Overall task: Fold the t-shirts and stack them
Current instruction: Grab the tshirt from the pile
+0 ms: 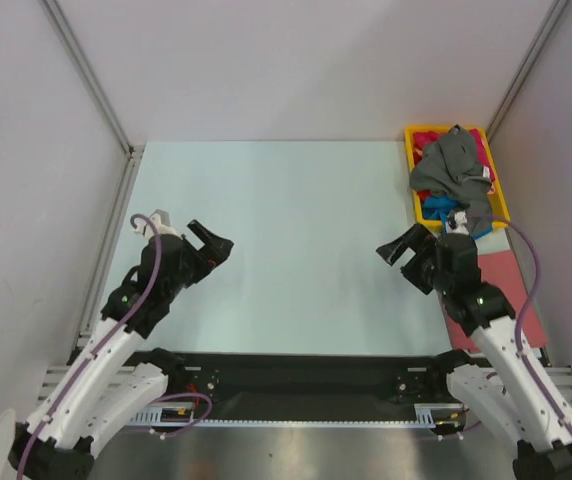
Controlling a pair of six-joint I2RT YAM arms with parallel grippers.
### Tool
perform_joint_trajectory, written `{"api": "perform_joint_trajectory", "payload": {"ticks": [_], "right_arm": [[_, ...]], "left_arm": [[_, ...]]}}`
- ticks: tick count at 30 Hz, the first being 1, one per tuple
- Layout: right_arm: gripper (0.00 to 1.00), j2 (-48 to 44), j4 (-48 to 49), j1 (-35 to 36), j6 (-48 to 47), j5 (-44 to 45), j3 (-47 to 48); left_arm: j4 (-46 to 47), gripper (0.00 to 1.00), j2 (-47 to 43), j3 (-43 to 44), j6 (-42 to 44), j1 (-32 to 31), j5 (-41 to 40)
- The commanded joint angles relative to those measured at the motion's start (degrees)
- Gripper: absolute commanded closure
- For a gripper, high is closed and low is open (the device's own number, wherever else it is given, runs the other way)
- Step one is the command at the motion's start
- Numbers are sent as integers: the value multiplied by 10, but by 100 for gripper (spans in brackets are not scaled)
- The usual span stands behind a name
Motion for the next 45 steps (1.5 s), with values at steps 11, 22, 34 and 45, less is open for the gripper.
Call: {"api": "perform_joint_trajectory", "payload": {"ticks": [11,22,34,45], "right_arm": [[5,203,-51,-214,-160,42,230],[27,589,-12,-239,-210,77,538],[33,807,-87,-251,-267,193,788],[53,940,-90,-257,-284,150,942]], "left_arm": [[-112,0,-5,116,196,8,-76],[-92,1,27,141,359,11,71],[-54,0,87,176,439,13,52],[-44,0,108,181,454,13,58]]}}
